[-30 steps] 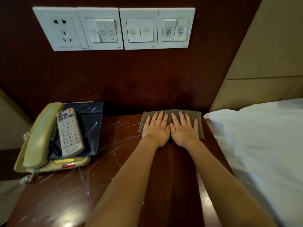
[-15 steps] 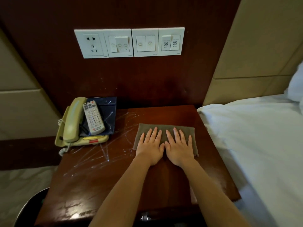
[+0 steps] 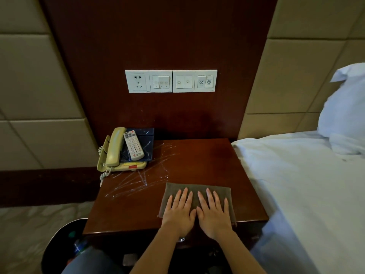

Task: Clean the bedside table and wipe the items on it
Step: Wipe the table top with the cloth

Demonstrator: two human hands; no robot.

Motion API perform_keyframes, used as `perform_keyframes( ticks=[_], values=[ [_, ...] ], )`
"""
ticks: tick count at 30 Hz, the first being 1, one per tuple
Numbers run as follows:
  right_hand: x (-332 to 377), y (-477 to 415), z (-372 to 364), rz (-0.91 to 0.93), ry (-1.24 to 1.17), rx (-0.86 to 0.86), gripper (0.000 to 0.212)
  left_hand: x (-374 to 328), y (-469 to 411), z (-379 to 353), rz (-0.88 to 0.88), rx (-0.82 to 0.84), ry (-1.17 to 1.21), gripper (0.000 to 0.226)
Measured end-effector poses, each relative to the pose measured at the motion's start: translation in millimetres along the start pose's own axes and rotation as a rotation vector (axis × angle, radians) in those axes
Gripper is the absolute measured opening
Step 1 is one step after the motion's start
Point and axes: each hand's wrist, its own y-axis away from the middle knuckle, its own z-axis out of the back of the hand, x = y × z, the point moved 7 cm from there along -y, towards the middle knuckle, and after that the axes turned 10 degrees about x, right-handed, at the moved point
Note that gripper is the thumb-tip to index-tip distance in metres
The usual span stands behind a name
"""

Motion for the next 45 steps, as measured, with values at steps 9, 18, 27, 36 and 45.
perform_keyframes(
  ticks=[9, 18, 27, 36, 45],
  values=[
    [6, 27, -12, 0.026, 0.006, 0.067, 0.055, -1, 29, -10, -0.006, 0.065, 0.022, 0.059],
    [10, 5, -4, -0.007, -0.033, -0.028, 0.057, 8, 9, -3, 0.074, -0.073, 0.002, 0.057],
    [14, -49, 14, 0.012, 0.030, -0.077, 0.074, 24, -39, 23, 0.078, -0.042, 0.030, 0.057],
    [17, -108, 47, 0.030, 0.036, -0.067, 0.053, 44, -95, 52, 0.094, -0.062, 0.040, 0.057],
    [21, -183, 79, 0.010, 0.052, -0.071, 0.053, 66, -167, 88, 0.121, -0.070, 0.054, 0.056]
  ],
)
